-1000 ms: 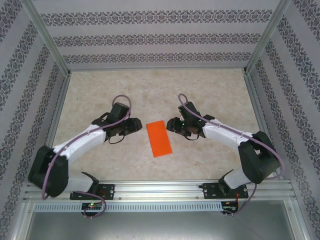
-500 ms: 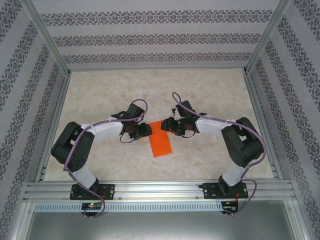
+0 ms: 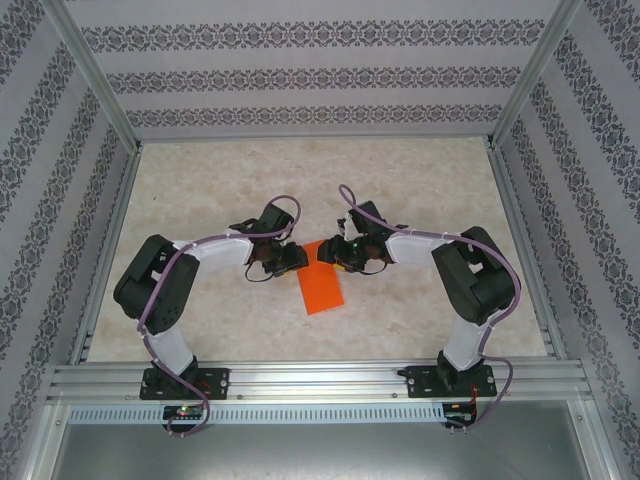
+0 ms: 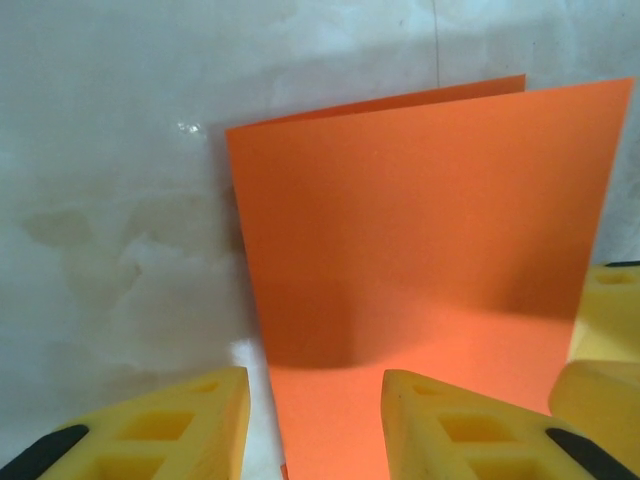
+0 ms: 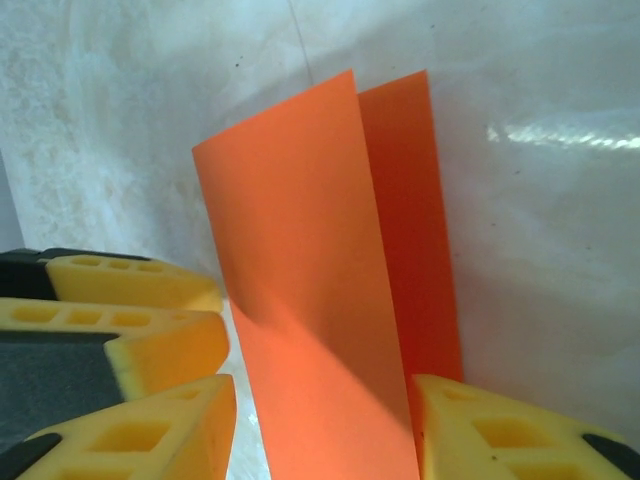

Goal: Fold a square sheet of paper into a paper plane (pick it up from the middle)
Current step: Rotate the paper at the center of the table.

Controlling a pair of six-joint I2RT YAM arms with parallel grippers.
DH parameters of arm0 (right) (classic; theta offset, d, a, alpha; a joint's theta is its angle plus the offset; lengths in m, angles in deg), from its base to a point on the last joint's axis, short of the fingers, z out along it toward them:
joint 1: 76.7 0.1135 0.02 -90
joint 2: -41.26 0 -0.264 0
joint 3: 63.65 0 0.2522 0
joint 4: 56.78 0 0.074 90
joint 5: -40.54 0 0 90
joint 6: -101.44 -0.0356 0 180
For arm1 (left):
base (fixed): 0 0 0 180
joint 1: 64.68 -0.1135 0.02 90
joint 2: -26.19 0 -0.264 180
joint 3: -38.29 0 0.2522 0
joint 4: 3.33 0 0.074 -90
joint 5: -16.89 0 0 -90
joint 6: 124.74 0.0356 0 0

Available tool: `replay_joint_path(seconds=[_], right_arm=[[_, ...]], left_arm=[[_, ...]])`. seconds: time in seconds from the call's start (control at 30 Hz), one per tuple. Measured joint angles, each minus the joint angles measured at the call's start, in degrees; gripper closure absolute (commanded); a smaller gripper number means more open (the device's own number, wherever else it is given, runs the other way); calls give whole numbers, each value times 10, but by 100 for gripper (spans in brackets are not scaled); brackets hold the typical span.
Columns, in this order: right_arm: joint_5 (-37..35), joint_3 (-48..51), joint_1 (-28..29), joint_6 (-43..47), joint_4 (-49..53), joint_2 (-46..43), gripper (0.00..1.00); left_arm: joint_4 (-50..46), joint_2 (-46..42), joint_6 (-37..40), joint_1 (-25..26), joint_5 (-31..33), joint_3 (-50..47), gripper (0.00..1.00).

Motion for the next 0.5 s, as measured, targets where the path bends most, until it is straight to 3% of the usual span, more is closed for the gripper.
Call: replay_joint_path(seconds=[0.33, 0.5], right_arm=[[9, 22, 0, -7, -37, 0, 75], [8, 67, -8, -28, -69, -1, 79]], left_arm=[[1, 24, 1, 0, -5, 19, 61], [0, 34, 7, 0, -15, 30, 61]])
